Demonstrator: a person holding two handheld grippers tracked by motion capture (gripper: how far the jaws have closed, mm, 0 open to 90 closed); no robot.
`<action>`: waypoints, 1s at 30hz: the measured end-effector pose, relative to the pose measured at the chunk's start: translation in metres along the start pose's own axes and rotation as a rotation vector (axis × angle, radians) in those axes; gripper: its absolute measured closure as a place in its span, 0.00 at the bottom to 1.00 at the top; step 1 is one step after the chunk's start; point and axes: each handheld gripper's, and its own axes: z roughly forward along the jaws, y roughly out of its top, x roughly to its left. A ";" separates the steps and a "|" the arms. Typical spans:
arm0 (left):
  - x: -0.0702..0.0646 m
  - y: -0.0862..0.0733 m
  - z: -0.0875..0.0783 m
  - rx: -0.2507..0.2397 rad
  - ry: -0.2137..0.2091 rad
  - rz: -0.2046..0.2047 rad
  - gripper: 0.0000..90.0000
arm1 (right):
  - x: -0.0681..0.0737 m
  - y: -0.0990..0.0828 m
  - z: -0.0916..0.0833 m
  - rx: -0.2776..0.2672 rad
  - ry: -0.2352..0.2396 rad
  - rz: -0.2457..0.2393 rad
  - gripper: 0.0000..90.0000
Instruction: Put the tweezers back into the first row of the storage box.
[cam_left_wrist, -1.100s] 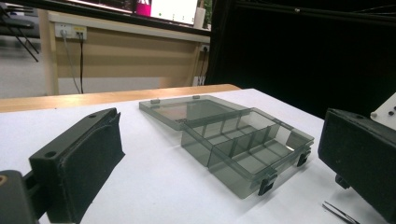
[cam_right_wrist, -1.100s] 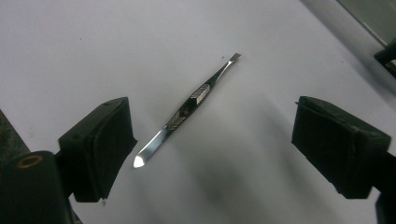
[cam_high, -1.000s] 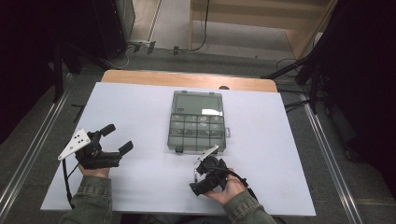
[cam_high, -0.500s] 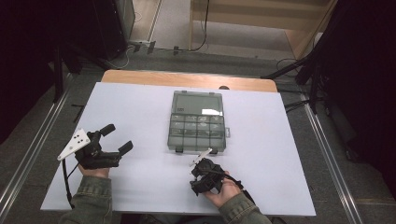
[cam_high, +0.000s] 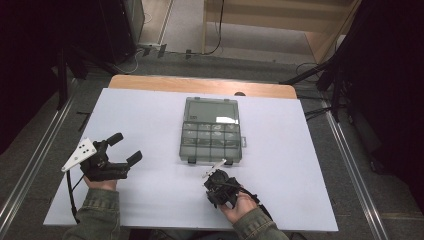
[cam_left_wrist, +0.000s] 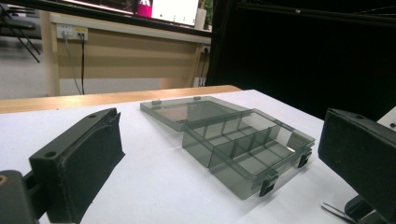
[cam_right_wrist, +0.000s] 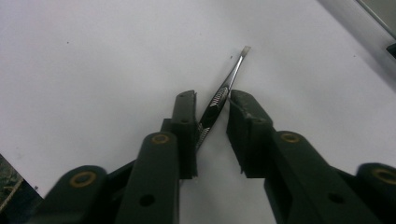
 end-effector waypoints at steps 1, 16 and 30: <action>0.000 0.000 0.000 0.001 0.000 -0.001 0.00 | 0.000 0.000 0.000 0.005 -0.003 -0.001 0.90; 0.000 0.000 0.000 0.000 -0.001 -0.002 0.00 | -0.001 0.001 -0.001 0.023 0.006 -0.066 0.95; 0.000 0.000 0.000 0.001 -0.001 0.005 0.00 | -0.011 0.006 -0.017 -0.019 -0.031 -0.069 0.95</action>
